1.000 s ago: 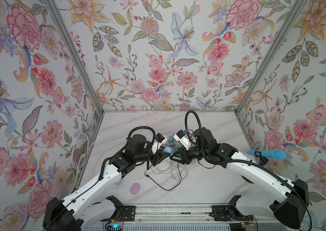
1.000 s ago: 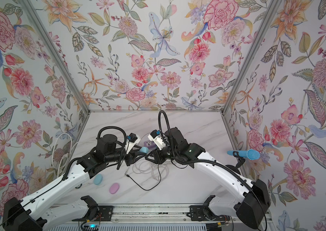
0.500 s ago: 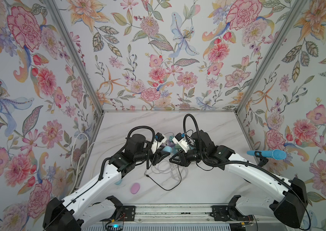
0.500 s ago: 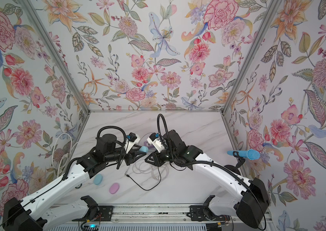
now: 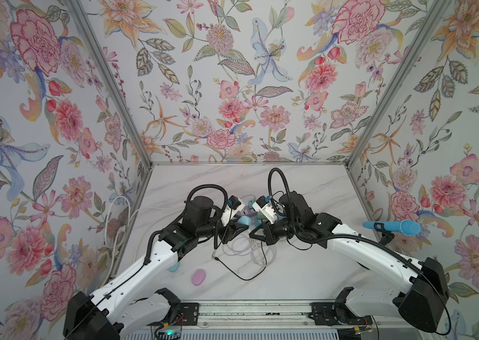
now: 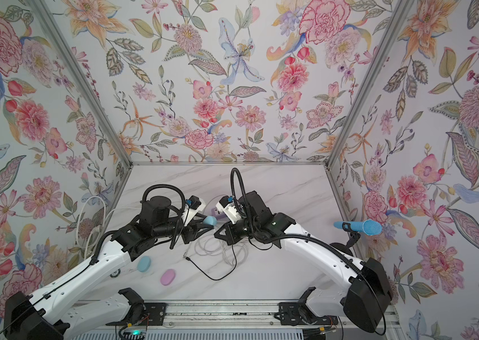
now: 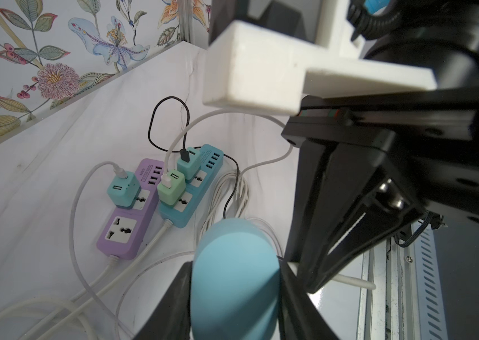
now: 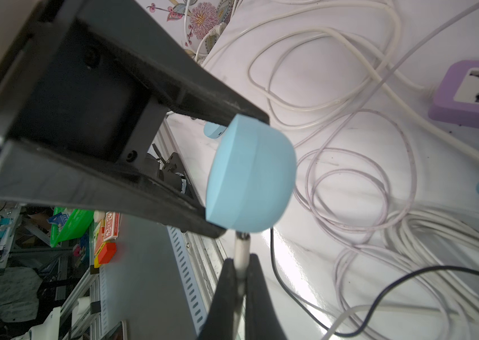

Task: Charge the bluetooth headset
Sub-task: Insert the charging cable into the bluetooth headset.

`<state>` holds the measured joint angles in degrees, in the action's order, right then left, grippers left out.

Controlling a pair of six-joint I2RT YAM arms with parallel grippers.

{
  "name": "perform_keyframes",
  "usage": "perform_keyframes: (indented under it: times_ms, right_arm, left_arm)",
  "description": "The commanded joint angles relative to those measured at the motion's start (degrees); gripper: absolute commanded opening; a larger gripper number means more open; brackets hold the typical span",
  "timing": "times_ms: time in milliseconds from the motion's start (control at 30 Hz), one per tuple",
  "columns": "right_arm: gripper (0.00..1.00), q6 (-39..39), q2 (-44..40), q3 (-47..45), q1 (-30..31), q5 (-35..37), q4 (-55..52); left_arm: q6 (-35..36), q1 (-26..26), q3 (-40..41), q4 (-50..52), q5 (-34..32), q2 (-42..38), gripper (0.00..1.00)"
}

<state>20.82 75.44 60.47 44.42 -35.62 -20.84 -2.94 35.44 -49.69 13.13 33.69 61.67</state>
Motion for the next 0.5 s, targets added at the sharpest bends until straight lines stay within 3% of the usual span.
perform_keyframes:
  times_ms: [0,233,467]
  right_arm:
    - [0.00,-0.87,1.42,2.70,-3.46,-3.14,0.39]
    - [0.00,-4.68,6.10,9.87,-3.70,-4.68,-5.43]
    - [0.00,-6.86,9.80,15.54,-3.83,-3.30,-9.11]
  left_arm:
    - [2.93,-0.20,-2.67,3.83,3.60,-0.98,0.00]
    - [2.20,0.61,-3.64,4.43,6.02,-0.92,0.00]
    - [3.82,4.80,-8.04,11.04,4.81,2.14,0.00]
